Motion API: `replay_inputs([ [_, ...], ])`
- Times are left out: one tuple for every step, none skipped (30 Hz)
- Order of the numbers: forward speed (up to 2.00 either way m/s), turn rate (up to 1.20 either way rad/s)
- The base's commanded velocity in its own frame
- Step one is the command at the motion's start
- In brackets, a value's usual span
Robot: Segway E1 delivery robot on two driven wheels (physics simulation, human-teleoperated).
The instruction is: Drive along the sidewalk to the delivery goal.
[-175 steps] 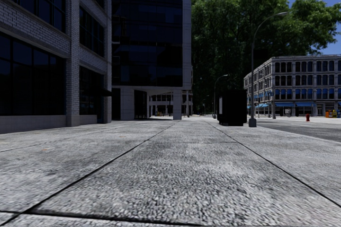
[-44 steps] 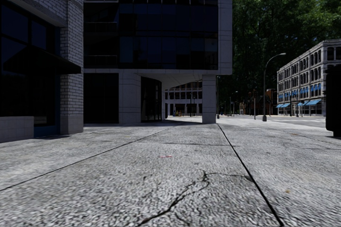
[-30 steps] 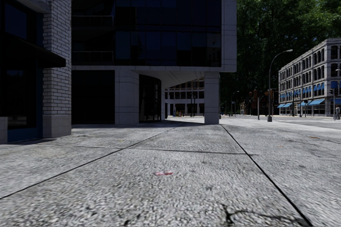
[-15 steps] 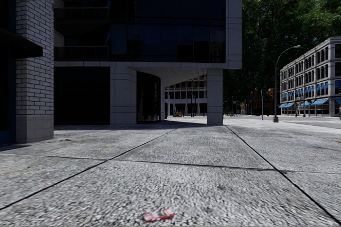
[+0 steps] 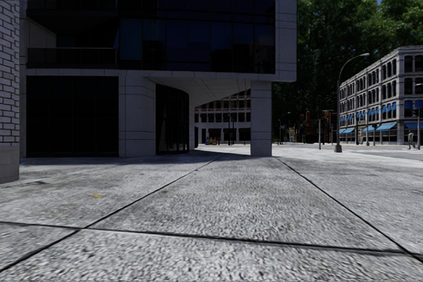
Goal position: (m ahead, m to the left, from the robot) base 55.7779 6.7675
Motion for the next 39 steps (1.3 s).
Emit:
replay_inputs([
  [2.0, 0.0],
  [2.0, 0.0],
  [2.0, 0.0],
  [2.0, 0.0],
  [2.0, 0.0],
  [2.0, 0.0],
  [2.0, 0.0],
  [2.0, 0.0],
  [2.0, 0.0],
  [2.0, 0.0],
  [2.0, 0.0],
  [2.0, 0.0],
  [2.0, 0.0],
  [2.0, 0.0],
  [2.0, 0.0],
  [2.0, 0.0],
  [2.0, 0.0],
  [2.0, 0.0],
  [2.0, 0.0],
  [2.0, 0.0],
  [2.0, 0.0],
  [2.0, 0.0],
  [2.0, 0.0],
  [2.0, 0.0],
  [2.0, 0.0],
  [2.0, 0.0],
  [2.0, 0.0],
  [2.0, 0.0],
  [2.0, 0.0],
  [2.0, 0.0],
  [2.0, 0.0],
  [2.0, 0.0],
  [2.0, 0.0],
  [2.0, 0.0],
  [2.0, 0.0],
  [2.0, 0.0],
  [2.0, 0.0],
  [2.0, 0.0],
  [2.0, 0.0],
])
